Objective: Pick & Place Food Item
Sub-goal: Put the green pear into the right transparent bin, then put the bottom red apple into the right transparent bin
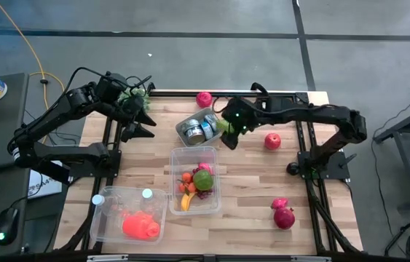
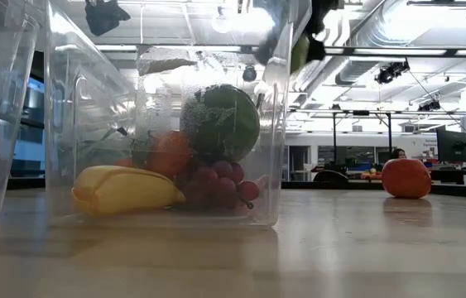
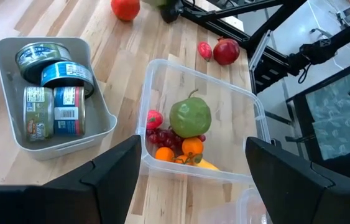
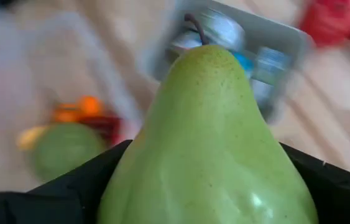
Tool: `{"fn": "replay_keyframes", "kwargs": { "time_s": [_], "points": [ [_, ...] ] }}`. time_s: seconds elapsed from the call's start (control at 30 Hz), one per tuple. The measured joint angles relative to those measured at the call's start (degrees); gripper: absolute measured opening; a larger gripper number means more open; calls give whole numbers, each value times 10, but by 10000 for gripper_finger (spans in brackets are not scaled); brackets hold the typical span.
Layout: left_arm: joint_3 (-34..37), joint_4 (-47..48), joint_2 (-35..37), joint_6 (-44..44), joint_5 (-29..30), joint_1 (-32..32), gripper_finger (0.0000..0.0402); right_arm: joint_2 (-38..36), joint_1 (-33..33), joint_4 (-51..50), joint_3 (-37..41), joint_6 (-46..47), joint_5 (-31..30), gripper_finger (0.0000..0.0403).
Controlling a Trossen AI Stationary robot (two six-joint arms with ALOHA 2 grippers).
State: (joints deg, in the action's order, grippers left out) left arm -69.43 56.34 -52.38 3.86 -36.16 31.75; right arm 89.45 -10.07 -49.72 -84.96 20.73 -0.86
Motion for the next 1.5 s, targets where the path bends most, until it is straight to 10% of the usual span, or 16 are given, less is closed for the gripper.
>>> {"fn": "replay_keyframes", "kwargs": {
  "time_s": [0.4,1.07,1.5],
  "points": [
    [0,13,0,-12,-18,0,281,11,123,124,-7,66,-21,316],
    [0,68,0,-62,-43,0,281,71,143,260,-7,59,14,359],
    [0,95,0,-111,-42,0,281,26,133,104,-6,185,11,359]
  ]
}}
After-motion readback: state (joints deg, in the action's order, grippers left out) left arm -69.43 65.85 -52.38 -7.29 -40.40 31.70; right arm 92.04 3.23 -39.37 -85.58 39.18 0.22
